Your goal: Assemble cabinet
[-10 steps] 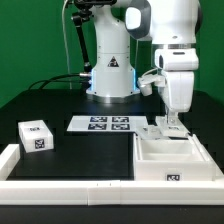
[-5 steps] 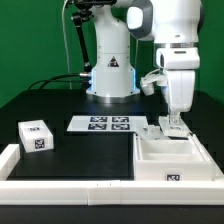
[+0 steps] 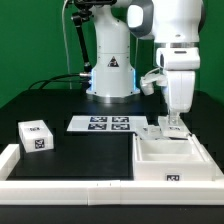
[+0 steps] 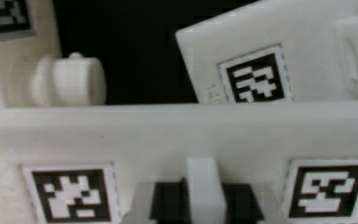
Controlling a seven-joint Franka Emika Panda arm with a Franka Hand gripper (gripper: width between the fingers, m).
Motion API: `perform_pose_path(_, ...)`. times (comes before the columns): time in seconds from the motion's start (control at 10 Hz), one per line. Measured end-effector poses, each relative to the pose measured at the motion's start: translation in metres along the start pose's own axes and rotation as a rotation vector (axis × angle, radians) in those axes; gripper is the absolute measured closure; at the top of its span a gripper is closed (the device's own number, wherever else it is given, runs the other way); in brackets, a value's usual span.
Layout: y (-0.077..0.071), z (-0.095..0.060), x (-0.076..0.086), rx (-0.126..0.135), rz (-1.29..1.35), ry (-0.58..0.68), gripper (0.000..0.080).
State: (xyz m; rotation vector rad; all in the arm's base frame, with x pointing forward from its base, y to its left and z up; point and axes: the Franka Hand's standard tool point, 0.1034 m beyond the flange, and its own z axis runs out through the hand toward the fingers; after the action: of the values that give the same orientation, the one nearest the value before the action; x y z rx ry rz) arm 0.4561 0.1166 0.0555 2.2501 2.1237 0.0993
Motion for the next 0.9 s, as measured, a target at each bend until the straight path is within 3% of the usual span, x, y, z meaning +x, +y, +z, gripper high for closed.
perform_pose_path(0.6,-0.0006,0.0004,-0.0005,0.001,0.000,0.000,0.0729)
perform_pose_path(0.9,0.0076,0.0027,0.0011,0.002,0.003,-0.001,0.0729)
